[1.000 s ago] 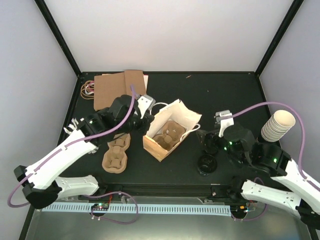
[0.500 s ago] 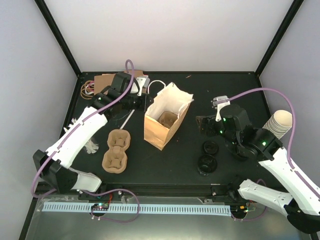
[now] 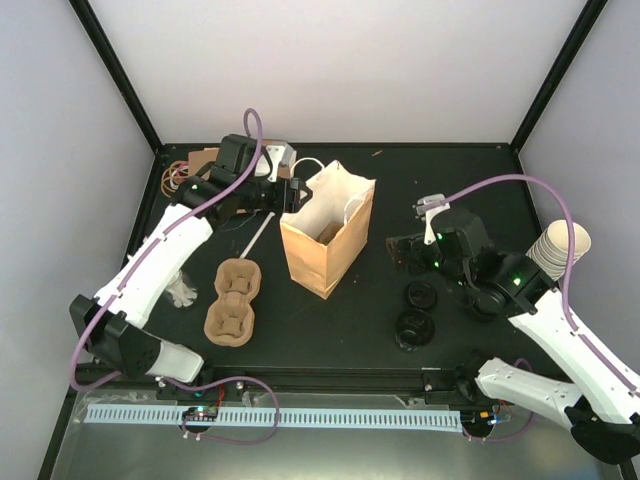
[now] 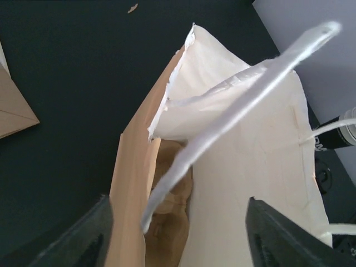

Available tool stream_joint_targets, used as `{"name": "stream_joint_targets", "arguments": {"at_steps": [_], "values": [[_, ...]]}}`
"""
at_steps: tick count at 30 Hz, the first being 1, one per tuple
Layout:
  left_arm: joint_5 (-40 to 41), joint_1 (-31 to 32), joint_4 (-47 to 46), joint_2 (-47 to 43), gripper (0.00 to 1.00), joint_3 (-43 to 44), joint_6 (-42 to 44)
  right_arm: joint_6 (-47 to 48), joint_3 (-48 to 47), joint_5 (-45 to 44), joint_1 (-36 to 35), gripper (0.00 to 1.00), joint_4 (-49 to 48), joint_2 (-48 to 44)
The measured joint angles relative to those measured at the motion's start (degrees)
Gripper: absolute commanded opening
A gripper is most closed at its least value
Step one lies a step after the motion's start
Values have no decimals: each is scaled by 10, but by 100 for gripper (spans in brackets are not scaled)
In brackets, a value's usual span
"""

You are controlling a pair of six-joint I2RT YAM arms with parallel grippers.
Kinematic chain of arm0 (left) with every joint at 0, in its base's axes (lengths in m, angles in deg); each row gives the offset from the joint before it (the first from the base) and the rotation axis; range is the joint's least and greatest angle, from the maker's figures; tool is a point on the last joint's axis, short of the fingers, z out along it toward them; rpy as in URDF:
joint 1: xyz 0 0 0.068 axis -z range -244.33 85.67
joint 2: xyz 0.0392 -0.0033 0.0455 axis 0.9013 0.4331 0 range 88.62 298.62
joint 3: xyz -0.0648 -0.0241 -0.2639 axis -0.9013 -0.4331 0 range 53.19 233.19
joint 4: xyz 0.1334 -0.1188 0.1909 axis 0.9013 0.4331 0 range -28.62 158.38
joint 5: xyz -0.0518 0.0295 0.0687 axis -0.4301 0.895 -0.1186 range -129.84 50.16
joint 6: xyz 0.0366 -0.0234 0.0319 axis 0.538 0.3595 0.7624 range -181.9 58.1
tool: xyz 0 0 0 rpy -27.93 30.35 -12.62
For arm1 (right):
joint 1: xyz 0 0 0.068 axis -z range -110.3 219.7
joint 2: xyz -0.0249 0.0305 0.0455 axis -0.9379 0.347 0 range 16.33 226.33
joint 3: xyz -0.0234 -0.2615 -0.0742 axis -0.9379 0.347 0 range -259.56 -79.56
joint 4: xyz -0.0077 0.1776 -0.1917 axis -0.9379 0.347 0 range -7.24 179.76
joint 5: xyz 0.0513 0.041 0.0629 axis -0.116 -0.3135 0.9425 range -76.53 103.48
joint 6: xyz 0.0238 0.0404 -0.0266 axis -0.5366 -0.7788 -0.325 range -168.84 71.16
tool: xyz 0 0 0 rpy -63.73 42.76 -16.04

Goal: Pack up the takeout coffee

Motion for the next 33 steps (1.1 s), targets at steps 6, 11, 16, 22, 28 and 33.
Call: {"name": "stream_joint_targets", "arguments": {"at_steps": [6,11,16,22,28,33], "values": [[5,0,22,-55,98,-2,5,1,17,4,0,98,7,-10],[12,0,39,-150,99,-7,6,-3,31,8,0,100,10,-24],[30,0,70,-224,99,-7,6,-37,33,13,0,100,19,-18],[41,0,111,-304,99,-60,-3,-105,43,27,1,100,43,2],[40,0,132,-437,99,-238,-42,-162,136,59,2,87,54,-33],[15,0,143,-523,99,-313,-79,-211,147,58,2,73,92,-38]]}}
